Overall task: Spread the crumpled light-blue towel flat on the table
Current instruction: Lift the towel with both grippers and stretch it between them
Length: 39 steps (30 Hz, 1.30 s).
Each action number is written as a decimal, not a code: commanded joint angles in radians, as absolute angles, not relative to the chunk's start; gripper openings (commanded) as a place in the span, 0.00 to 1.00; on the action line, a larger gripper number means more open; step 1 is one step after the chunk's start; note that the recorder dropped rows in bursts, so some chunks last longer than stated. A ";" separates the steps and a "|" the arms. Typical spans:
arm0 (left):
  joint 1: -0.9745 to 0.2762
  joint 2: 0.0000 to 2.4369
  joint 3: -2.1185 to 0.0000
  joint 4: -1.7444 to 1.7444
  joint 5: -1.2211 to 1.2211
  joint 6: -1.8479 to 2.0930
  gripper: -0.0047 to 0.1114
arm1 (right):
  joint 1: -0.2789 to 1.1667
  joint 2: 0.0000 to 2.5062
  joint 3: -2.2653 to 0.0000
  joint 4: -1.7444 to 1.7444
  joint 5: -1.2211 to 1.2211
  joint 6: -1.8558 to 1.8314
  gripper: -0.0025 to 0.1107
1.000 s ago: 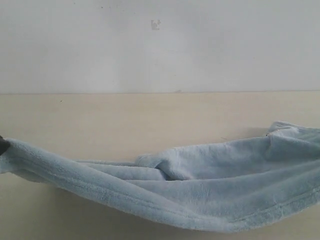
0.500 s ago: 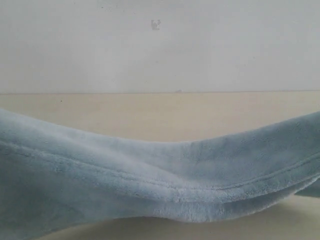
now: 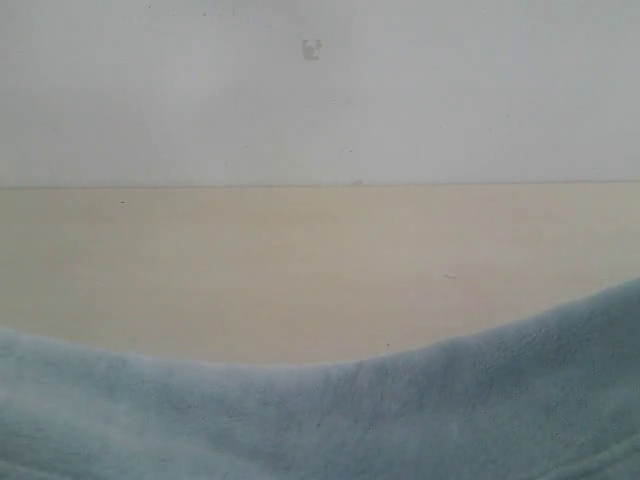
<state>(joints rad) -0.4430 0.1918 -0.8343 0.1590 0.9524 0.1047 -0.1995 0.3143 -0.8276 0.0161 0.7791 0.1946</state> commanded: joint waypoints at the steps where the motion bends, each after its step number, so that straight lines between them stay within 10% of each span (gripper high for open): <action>1: -0.440 0.164 -0.896 0.153 1.008 0.095 0.07 | -0.199 0.281 -0.829 -0.006 0.806 0.180 0.02; 25: -0.429 1.000 -0.704 0.846 0.654 -0.667 0.07 | -0.060 1.366 -0.954 -0.072 0.671 0.007 0.02; 36: -0.086 1.440 -0.880 1.072 0.217 -0.999 0.08 | -0.060 1.830 -1.464 0.056 0.672 -0.061 0.02; 39: -0.040 1.531 -0.960 1.062 0.124 -1.000 0.19 | -0.060 1.931 -1.620 0.181 0.755 -0.179 0.16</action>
